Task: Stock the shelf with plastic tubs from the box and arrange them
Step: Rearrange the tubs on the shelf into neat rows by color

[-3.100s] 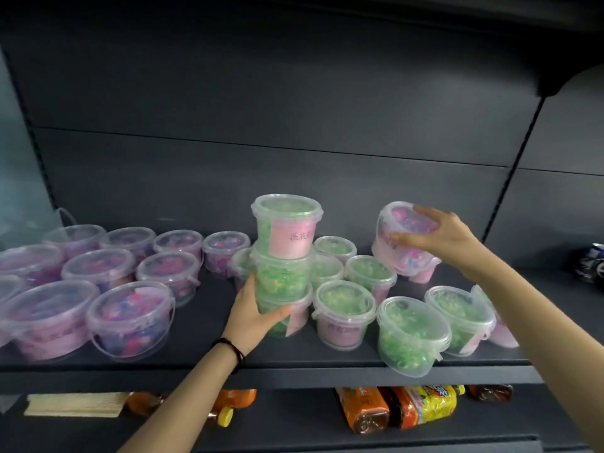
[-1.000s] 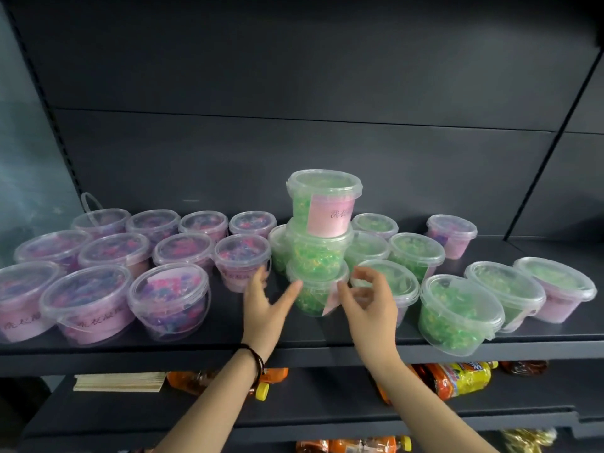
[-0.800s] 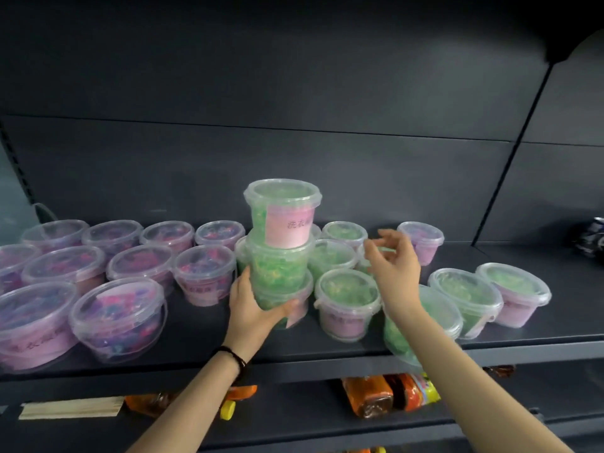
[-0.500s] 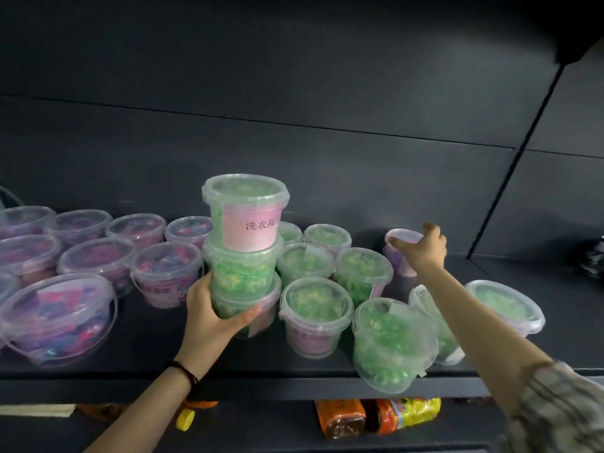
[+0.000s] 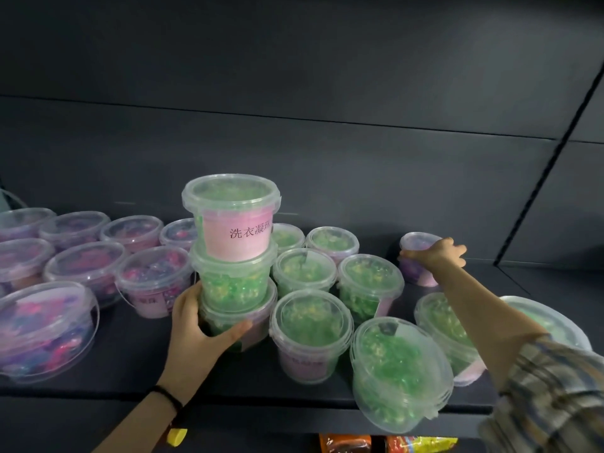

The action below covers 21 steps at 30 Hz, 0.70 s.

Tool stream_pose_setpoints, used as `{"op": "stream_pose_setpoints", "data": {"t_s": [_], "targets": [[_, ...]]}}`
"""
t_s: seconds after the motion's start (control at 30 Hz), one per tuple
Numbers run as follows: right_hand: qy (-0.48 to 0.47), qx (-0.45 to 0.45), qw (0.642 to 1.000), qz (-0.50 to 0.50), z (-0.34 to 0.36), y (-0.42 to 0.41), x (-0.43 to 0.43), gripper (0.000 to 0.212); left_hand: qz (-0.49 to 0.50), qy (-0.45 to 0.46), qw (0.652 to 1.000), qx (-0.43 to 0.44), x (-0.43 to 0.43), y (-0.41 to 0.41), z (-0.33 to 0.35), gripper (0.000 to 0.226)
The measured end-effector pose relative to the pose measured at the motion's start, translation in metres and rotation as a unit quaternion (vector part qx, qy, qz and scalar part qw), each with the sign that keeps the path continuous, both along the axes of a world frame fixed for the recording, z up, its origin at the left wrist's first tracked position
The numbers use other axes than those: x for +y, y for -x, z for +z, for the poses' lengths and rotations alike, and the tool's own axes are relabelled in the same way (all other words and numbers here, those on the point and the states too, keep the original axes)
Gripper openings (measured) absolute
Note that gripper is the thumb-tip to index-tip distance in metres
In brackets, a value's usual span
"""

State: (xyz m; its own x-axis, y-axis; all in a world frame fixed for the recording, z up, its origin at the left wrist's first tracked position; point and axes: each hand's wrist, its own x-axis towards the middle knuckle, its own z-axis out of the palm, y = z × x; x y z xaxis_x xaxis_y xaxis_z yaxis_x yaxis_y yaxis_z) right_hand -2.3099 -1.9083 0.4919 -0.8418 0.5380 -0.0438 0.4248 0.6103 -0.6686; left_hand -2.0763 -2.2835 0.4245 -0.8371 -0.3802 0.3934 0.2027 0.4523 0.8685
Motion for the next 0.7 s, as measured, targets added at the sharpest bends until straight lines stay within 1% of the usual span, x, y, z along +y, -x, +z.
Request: {"op": "stream_pose_setpoints", "data": {"t_s": [0.1, 0.23, 0.33, 0.4, 0.47, 0.53, 0.6, 0.7], "targets": [[0.014, 0.024, 1.000, 0.005, 0.004, -0.006, -0.002, 0.113, -0.006, 0.005, 1.000, 0.003, 0.000, 0.000, 0.000, 0.095], [0.001, 0.107, 0.993, 0.052, 0.031, -0.028, -0.017, 0.116, -0.025, -0.012, 1.000, 0.005, 0.001, -0.001, 0.001, 0.096], [-0.007, 0.171, 0.980, 0.098, 0.059, -0.060, -0.036, 0.114, -0.037, -0.030, 0.999, -0.006, 0.001, -0.001, 0.003, 0.104], [0.008, 0.201, 0.972, 0.123, 0.075, -0.087, -0.051, 0.112, -0.047, -0.044, 0.998, -0.017, 0.001, -0.001, 0.005, 0.110], [0.032, 0.215, 0.966, 0.142, 0.087, -0.118, -0.067, 0.112, -0.061, -0.057, 0.996, -0.030, 0.001, -0.005, 0.010, 0.110], [0.052, 0.219, 0.962, 0.157, 0.093, -0.150, -0.083, 0.111, -0.060, -0.055, 0.996, -0.031, 0.002, -0.012, 0.015, 0.104], [0.064, 0.222, 0.956, 0.178, 0.094, -0.184, -0.099, 0.111, -0.050, -0.037, 0.998, -0.009, 0.002, -0.025, 0.019, 0.100], [0.096, 0.223, 0.947, 0.212, 0.091, -0.232, -0.126, 0.110, -0.089, 0.000, 0.995, 0.052, 0.010, -0.054, 0.031, 0.090]]}}
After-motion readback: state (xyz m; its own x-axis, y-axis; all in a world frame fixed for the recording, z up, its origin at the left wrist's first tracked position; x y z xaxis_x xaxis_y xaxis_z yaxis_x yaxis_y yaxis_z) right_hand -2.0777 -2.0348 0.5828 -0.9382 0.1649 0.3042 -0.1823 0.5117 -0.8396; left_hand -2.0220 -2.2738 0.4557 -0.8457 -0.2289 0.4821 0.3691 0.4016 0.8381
